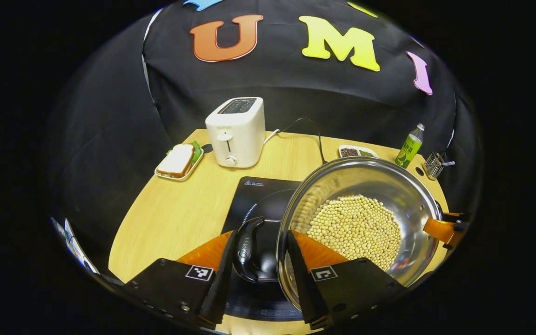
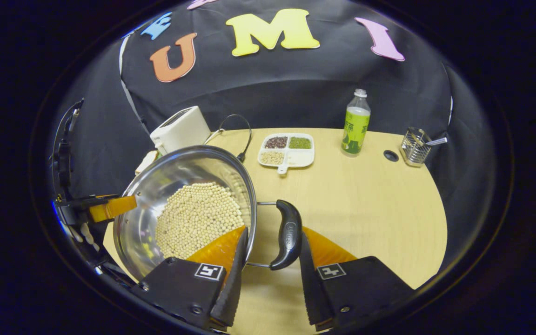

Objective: First push the handle of the pot to place it horizontally, then grasp the pot with both hands and set it on the induction cooktop.

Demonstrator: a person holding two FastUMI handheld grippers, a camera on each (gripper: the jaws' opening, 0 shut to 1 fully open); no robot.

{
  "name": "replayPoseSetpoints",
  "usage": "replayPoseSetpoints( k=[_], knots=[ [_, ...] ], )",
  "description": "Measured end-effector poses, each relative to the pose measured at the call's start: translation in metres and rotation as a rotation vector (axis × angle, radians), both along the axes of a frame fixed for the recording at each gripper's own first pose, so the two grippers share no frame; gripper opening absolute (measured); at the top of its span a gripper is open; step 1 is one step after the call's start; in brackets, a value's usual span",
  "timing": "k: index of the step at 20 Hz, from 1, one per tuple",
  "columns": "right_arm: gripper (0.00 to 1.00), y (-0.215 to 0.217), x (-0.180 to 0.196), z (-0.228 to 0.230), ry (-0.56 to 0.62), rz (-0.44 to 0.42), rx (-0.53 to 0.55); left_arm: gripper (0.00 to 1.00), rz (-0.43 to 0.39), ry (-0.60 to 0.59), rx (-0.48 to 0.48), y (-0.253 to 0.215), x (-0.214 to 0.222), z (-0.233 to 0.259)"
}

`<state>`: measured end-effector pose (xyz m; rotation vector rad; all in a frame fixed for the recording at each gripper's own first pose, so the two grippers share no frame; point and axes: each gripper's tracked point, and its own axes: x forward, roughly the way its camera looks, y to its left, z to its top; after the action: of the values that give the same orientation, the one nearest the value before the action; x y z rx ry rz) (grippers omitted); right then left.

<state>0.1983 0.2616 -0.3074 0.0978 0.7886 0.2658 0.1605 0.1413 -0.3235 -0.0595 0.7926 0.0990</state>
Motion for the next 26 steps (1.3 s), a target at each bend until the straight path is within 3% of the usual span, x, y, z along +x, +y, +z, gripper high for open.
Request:
replayPoseSetpoints(
  k=[13,14,15,26],
  knots=[
    [0.59,0.066,-0.001,-0.01,0.042,-0.049,0.042,0.61,-0.036,0.023,0.018,0.063,0.017,-0.013],
    [0.59,0.069,0.0,-0.011,0.044,-0.051,0.04,0.71,-0.037,0.026,0.02,0.065,0.018,-0.015],
    [0.59,0.071,-0.001,-0.012,0.047,-0.053,0.037,0.61,-0.038,0.026,0.021,0.068,0.019,-0.017],
    [0.57,0.08,0.004,-0.035,0.077,-0.079,-0.002,0.61,-0.052,0.045,0.024,0.072,0.024,-0.036]
  ],
)
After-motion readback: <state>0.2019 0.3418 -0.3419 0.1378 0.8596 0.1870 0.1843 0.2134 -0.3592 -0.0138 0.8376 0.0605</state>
